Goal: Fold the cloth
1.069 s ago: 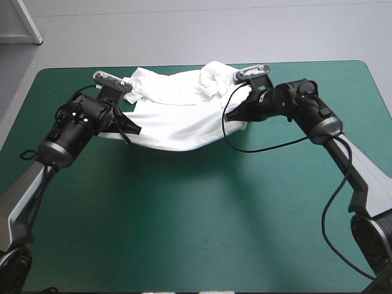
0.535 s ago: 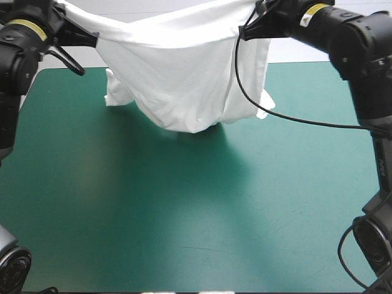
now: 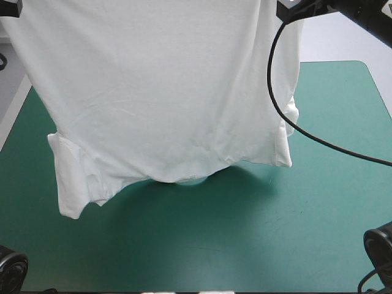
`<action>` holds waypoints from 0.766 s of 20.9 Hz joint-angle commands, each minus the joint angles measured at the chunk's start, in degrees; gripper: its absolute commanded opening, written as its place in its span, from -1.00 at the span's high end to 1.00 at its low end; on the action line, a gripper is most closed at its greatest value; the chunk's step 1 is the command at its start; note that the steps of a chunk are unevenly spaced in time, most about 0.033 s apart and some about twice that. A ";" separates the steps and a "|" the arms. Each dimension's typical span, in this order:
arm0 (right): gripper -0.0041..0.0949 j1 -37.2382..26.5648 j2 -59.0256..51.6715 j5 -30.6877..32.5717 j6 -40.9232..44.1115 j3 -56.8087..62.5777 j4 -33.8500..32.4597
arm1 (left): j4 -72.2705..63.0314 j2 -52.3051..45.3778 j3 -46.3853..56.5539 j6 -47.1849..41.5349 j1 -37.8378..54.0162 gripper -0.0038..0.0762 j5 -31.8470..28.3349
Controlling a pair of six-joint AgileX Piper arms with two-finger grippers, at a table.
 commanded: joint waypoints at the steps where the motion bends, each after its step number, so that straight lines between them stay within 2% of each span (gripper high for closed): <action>1: 0.94 -0.01 -1.96 -7.05 -1.81 -0.83 -0.32 | 1.62 -1.22 -1.11 0.51 -0.05 0.85 -3.46; 7: 0.95 -0.01 7.91 -16.61 -1.70 3.01 -6.89 | 8.60 7.46 -0.85 -1.08 -0.05 0.85 -4.76; 9: 0.95 -0.01 12.68 -19.83 -1.61 3.18 -7.18 | 8.50 11.96 -0.85 -3.22 1.90 0.85 -4.95; 13: 0.95 -0.82 21.21 -26.53 -1.57 3.18 -7.88 | 0.26 20.10 -0.85 -4.83 6.61 0.85 -7.30; 16: 0.95 -1.53 27.29 -36.33 -1.57 3.18 -9.35 | -5.64 26.11 -0.85 -4.83 9.70 0.85 -10.33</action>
